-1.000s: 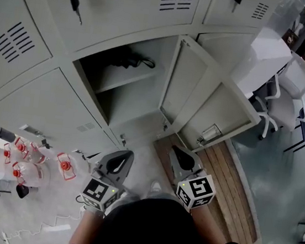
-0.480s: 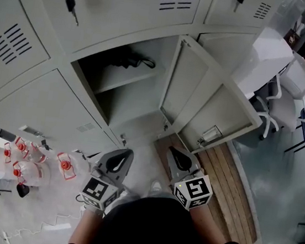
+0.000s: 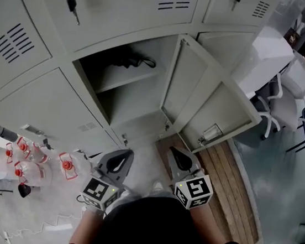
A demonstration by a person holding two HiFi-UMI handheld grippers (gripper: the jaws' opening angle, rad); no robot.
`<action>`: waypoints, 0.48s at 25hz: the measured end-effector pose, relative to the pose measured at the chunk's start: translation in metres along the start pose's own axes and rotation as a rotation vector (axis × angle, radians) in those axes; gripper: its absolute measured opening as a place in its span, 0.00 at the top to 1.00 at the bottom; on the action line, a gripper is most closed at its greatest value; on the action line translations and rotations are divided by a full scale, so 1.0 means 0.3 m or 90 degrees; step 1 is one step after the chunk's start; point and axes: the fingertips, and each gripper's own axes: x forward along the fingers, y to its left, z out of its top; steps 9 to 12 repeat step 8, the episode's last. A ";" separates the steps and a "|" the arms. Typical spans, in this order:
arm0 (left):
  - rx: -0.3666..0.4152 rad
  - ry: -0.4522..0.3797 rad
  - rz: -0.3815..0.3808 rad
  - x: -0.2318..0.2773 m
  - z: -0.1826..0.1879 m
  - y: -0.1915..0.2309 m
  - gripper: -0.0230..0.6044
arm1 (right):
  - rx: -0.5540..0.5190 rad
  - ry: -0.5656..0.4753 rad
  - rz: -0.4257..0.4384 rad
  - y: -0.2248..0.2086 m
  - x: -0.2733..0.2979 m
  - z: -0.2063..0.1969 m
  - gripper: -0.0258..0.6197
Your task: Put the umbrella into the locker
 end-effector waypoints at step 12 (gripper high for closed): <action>-0.014 -0.008 0.019 -0.019 0.015 0.002 0.95 | -0.002 -0.006 0.004 0.017 -0.003 0.008 0.96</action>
